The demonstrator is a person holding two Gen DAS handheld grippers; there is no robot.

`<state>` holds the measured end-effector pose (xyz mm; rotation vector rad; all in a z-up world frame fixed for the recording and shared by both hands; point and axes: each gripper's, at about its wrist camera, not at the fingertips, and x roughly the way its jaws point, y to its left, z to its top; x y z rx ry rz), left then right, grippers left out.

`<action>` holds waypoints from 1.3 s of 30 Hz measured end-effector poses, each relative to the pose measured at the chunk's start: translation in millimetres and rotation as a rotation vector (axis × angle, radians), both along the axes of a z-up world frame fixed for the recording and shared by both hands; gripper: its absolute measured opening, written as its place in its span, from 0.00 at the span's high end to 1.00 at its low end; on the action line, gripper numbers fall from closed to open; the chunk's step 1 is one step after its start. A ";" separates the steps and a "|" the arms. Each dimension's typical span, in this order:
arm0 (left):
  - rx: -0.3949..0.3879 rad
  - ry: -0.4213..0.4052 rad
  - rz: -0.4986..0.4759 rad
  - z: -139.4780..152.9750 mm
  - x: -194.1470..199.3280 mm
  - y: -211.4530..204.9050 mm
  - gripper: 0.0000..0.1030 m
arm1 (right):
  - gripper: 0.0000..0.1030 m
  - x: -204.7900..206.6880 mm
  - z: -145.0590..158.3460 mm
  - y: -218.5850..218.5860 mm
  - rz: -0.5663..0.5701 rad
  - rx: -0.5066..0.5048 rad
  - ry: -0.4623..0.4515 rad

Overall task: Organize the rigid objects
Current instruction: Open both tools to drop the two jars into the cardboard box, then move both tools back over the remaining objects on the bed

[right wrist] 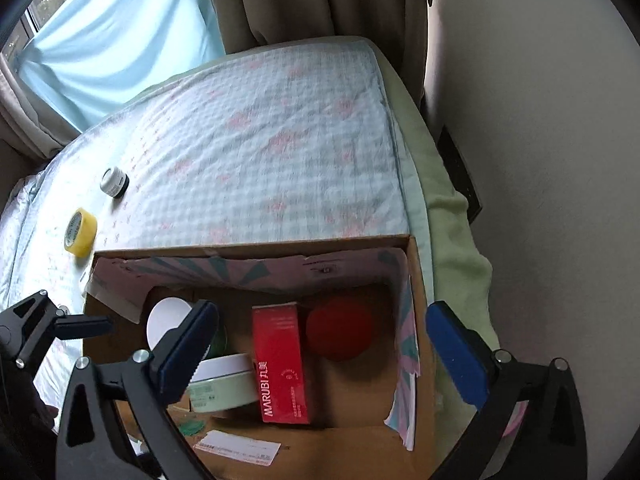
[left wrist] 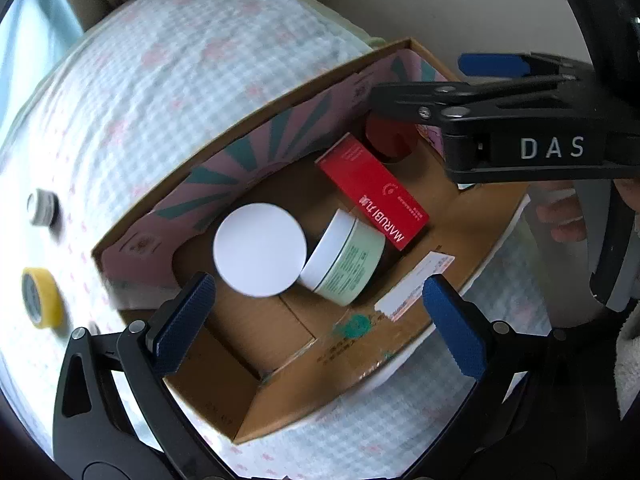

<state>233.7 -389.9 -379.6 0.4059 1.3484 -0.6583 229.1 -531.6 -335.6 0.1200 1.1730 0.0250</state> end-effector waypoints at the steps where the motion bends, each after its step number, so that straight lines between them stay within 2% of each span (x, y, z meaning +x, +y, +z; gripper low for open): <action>1: -0.001 0.000 0.004 3.2 -0.3 2.3 0.00 | 0.00 -0.8 2.0 -0.1 0.002 0.001 0.001; 6: -0.009 -0.016 0.028 16.4 -4.7 11.1 0.00 | 0.00 -6.2 14.1 3.3 0.006 -0.016 -0.012; 17: -0.022 -0.097 0.117 82.0 -41.6 66.9 0.00 | 0.00 -33.9 66.1 25.0 -0.006 -0.052 -0.041; 24: -0.010 -0.151 0.237 126.0 -74.1 139.1 0.00 | 0.00 -62.5 104.5 61.0 0.017 -0.021 -0.077; 29: -0.007 -0.194 0.320 148.1 -101.1 205.5 0.00 | 0.00 -81.6 134.7 97.2 0.035 -0.033 -0.120; 36: -0.010 -0.279 0.337 170.6 -130.2 292.2 0.00 | 0.00 -101.7 166.6 164.3 0.072 -0.052 -0.158; 39: -0.020 -0.301 0.334 178.8 -136.4 331.3 0.00 | 0.00 -106.2 169.8 194.8 0.089 -0.078 -0.147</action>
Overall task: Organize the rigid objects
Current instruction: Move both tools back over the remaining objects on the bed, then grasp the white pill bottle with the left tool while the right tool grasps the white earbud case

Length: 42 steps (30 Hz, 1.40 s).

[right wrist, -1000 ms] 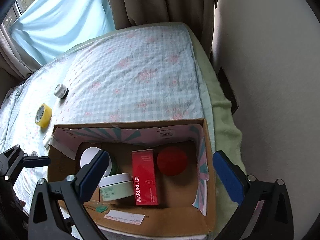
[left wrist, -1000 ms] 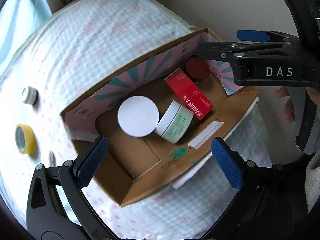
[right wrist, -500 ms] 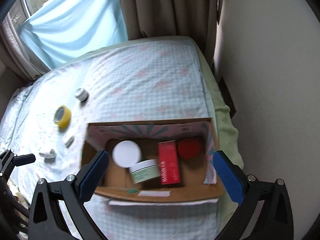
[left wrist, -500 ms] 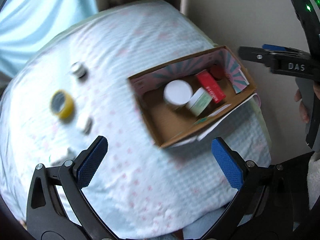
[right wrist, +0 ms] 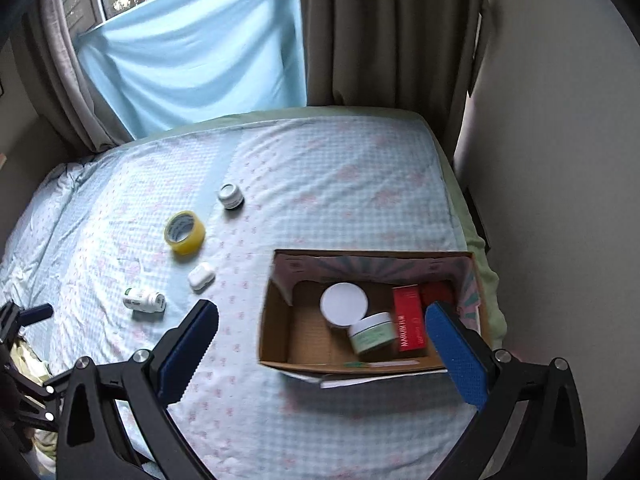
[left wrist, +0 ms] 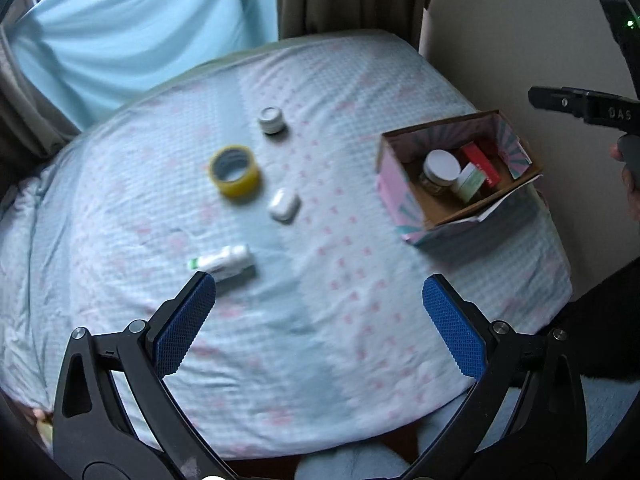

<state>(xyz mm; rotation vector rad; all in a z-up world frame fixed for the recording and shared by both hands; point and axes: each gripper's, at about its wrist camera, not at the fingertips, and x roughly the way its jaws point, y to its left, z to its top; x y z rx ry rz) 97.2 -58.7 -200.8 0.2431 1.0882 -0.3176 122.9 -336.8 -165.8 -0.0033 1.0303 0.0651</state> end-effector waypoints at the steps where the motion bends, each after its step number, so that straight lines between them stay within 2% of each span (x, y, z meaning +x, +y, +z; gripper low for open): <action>1: 0.002 -0.010 0.005 2.2 -0.9 11.5 0.00 | 0.00 -0.7 -0.4 12.1 0.017 -0.005 0.007; 4: -0.003 -0.026 0.022 5.0 -0.3 40.8 0.00 | 0.00 -3.3 -2.7 43.7 0.052 -0.027 0.017; 10: -0.060 0.006 0.037 -1.0 16.1 98.7 0.00 | 0.00 -0.2 -12.9 100.6 0.079 -0.004 0.060; 16: 0.001 -0.020 -0.072 -14.7 39.9 130.1 0.00 | 0.00 11.4 -25.9 153.2 0.081 -0.003 0.081; 20: 0.049 0.004 -0.146 -29.0 62.4 145.2 0.00 | 0.00 25.6 -39.1 180.1 0.045 0.000 0.109; 24: 0.126 -0.005 -0.241 -47.2 83.6 150.0 0.00 | 0.00 41.8 -56.2 206.3 0.038 -0.014 0.153; 28: 0.128 -0.010 -0.336 -63.3 102.5 151.3 0.00 | 0.00 54.4 -74.2 222.1 0.053 -0.082 0.186; 32: 0.128 0.037 -0.419 -91.6 123.9 142.7 0.00 | 0.00 73.1 -102.7 227.7 0.073 -0.090 0.245; 34: 0.132 0.055 -0.462 -106.4 130.4 136.5 0.00 | 0.00 82.5 -117.6 233.4 0.113 -0.133 0.262; 37: 0.187 0.088 -0.543 -138.8 137.7 122.0 0.00 | 0.00 96.9 -141.7 241.2 0.189 -0.185 0.284; 42: 0.235 0.169 -0.630 -182.8 146.6 107.7 0.00 | 0.00 120.7 -188.9 245.8 0.302 -0.194 0.319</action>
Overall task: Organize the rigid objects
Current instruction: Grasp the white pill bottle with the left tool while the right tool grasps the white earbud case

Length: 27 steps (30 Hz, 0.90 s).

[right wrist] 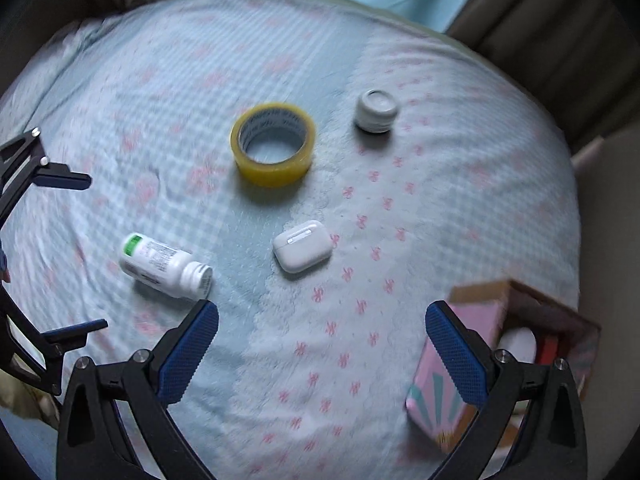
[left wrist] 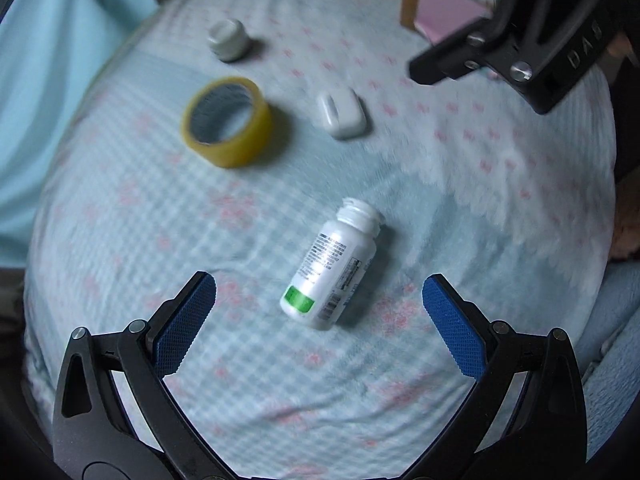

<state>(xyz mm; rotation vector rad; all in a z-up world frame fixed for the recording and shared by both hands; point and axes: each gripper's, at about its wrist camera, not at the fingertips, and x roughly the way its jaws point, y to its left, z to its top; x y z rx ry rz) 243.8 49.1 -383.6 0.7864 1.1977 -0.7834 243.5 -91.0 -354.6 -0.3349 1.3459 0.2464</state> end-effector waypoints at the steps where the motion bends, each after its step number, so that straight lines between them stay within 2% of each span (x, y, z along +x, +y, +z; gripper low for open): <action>1: 0.011 0.015 -0.010 -9.0 2.2 -2.3 0.00 | 0.00 3.9 -7.7 1.1 0.014 0.001 0.010; 8: 0.105 0.098 -0.080 -67.8 11.5 -19.3 0.06 | 0.00 30.0 -74.5 4.5 0.116 -0.007 0.095; 14: 0.139 0.145 -0.115 -96.1 11.9 -24.6 0.06 | 0.00 48.4 -112.1 11.4 0.168 -0.007 0.164; 15: 0.143 0.147 -0.119 -98.7 11.8 -25.1 0.06 | 0.03 50.1 -116.6 13.3 0.183 -0.012 0.169; 16: 0.144 0.153 -0.121 -101.3 11.9 -25.4 0.10 | 0.06 52.1 -121.6 15.5 0.201 -0.019 0.177; 17: 0.141 0.160 -0.120 -102.3 12.0 -25.3 0.20 | 0.07 53.5 -125.4 16.9 0.213 -0.024 0.183; 19: 0.143 0.181 -0.115 -105.6 13.2 -27.4 0.28 | 0.10 55.6 -131.3 19.1 0.237 -0.029 0.192; 21: 0.140 0.188 -0.119 -107.6 15.6 -32.5 0.32 | 0.10 56.7 -131.9 19.5 0.248 -0.021 0.189; 22: 0.136 0.192 -0.130 -107.4 13.8 -34.3 0.42 | 0.16 57.3 -132.0 18.0 0.253 -0.013 0.189; 23: 0.135 0.191 -0.139 -107.2 13.1 -36.5 0.46 | 0.21 58.2 -131.4 18.0 0.256 -0.006 0.192; 25: 0.142 0.175 -0.164 -107.5 9.5 -44.2 0.47 | 0.37 59.8 -128.4 20.2 0.267 -0.002 0.197; 27: 0.141 0.169 -0.172 -106.6 5.8 -45.1 0.47 | 0.44 61.7 -126.4 20.9 0.271 -0.006 0.202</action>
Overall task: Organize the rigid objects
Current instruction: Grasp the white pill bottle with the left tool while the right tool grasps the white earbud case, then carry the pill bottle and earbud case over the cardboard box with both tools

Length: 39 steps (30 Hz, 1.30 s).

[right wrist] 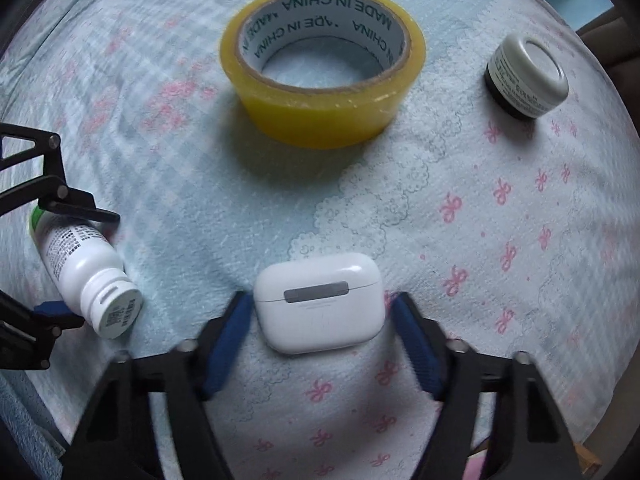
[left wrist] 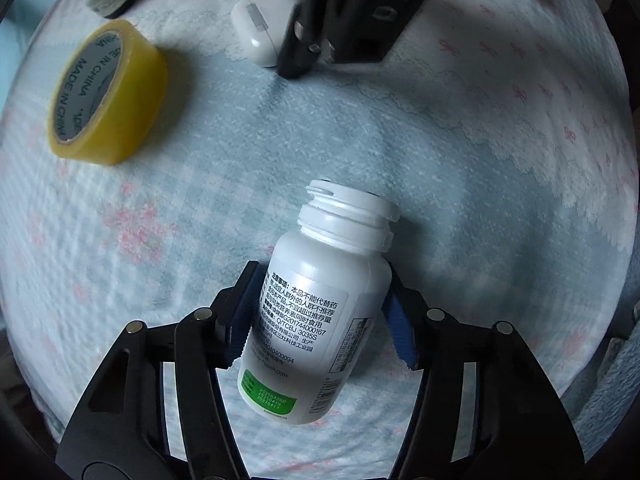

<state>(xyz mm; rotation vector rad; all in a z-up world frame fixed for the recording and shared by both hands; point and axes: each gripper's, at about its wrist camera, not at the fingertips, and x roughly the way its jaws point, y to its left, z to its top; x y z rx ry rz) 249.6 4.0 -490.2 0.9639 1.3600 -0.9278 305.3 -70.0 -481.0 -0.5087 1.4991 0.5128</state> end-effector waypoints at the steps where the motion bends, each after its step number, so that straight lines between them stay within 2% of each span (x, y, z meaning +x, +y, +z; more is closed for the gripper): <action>1: -0.001 0.001 0.002 -0.3 0.6 -3.5 0.47 | 0.45 -0.2 0.6 1.1 -0.002 -0.003 0.000; 8: -0.029 0.006 0.085 12.4 0.4 4.4 0.48 | 0.45 -3.0 7.4 6.6 -0.039 -0.010 -0.015; 18: -0.096 0.012 0.317 45.2 11.6 30.2 0.51 | 0.45 -8.5 57.6 -10.8 -0.265 0.084 -0.039; 31: -0.290 -0.007 0.608 130.5 -0.8 82.6 0.53 | 0.45 -49.7 140.0 -41.0 -0.531 0.200 -0.126; 36: -0.377 0.003 0.708 163.9 2.4 88.2 0.53 | 0.45 -73.0 171.7 -49.0 -0.619 0.235 -0.156; 39: -0.418 -0.001 0.732 176.6 0.5 80.6 0.53 | 0.45 -88.1 194.9 -58.7 -0.665 0.251 -0.175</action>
